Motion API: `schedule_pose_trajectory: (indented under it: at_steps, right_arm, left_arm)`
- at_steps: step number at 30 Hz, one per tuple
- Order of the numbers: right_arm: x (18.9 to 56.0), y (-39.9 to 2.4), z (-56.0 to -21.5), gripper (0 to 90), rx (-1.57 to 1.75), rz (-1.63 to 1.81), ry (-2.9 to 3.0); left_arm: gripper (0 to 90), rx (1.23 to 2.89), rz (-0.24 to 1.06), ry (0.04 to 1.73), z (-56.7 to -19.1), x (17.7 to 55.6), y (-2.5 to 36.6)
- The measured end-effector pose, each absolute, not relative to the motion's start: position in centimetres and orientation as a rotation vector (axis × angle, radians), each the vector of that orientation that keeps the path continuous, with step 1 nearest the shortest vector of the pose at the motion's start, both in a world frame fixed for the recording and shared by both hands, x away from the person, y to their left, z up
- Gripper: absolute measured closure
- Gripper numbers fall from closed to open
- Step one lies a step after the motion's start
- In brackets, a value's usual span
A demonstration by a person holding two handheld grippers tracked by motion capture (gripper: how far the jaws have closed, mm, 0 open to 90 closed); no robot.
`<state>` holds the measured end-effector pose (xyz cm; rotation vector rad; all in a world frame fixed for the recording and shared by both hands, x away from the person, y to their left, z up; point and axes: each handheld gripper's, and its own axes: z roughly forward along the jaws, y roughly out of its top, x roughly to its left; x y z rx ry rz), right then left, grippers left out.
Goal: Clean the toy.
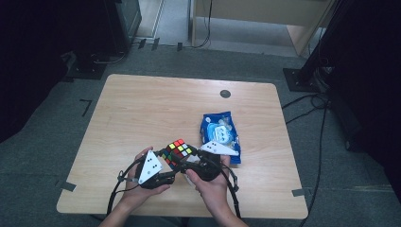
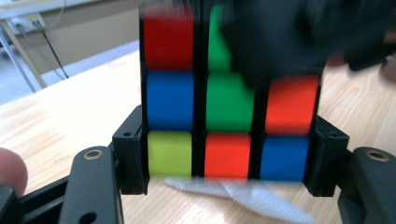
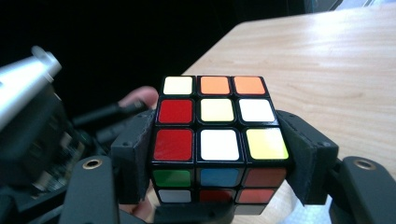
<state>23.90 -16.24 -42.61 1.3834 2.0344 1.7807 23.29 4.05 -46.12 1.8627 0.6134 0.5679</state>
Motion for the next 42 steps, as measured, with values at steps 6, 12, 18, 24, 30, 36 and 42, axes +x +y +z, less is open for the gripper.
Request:
schedule_pose_trajectory:
  at_steps: [6,12,18,24,30,36,42]
  right_arm:
    - [23.7,-16.5,-42.2,34.7,1.352,1.771,2.016]
    - [23.9,-16.3,-42.3,34.6,1.351,1.768,2.041]
    - [23.9,-16.2,-42.4,34.0,1.323,1.805,2.029]
    - [23.8,-15.7,-43.3,34.1,1.357,1.846,2.034]
    - [23.8,-15.9,-43.3,34.4,1.353,1.845,2.031]
    - [24.5,-16.8,-42.4,34.4,1.335,1.806,2.099]
    - [26.6,-19.6,-41.0,34.3,1.356,1.696,2.287]
  left_arm:
    - [32.7,1.845,0.575,0.614,-45.9,23.1,4.0]
    - [33.7,1.833,0.576,0.611,-45.9,23.0,4.1]
    - [34.5,1.801,0.595,0.612,-45.6,22.8,4.4]
    - [34.5,1.777,0.592,0.623,-45.4,22.8,4.6]
    - [34.0,1.782,0.570,0.601,-45.6,22.9,4.7]
    - [32.2,1.836,0.605,0.521,-46.1,23.0,5.0]
    - [30.4,1.882,0.678,0.459,-46.8,23.1,5.4]
